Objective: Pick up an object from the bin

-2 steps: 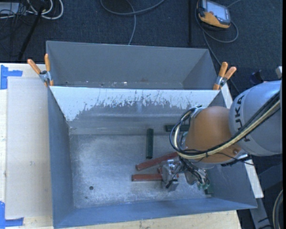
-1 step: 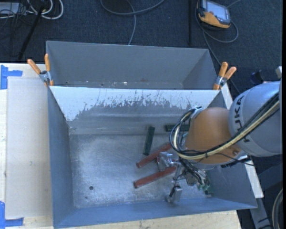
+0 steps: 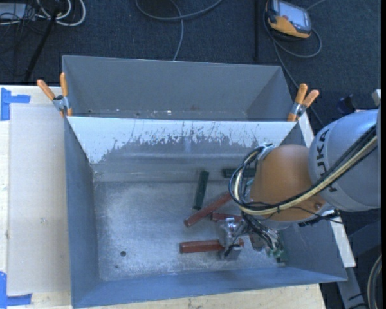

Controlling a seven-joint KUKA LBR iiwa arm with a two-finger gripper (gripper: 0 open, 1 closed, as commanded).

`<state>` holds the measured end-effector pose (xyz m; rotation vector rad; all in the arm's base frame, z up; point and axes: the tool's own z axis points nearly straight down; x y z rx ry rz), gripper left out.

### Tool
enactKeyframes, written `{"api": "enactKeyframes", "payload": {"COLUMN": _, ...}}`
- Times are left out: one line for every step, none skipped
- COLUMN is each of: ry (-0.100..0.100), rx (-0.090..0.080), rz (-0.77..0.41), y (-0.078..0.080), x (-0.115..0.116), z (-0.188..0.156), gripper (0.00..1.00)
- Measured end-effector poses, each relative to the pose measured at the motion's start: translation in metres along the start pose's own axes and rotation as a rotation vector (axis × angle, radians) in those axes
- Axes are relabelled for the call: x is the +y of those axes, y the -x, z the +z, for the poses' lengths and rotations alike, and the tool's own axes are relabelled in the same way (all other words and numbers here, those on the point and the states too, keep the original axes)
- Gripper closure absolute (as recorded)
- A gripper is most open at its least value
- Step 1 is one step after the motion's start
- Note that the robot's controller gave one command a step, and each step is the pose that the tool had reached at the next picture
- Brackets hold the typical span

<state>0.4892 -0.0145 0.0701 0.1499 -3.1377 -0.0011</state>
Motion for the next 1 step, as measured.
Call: {"api": "enactKeyframes", "payload": {"ry": -0.002, "rx": -0.009, "rz": -0.020, "y": 0.0058, "x": -0.0090, "z": -0.1547, "gripper": 1.00}}
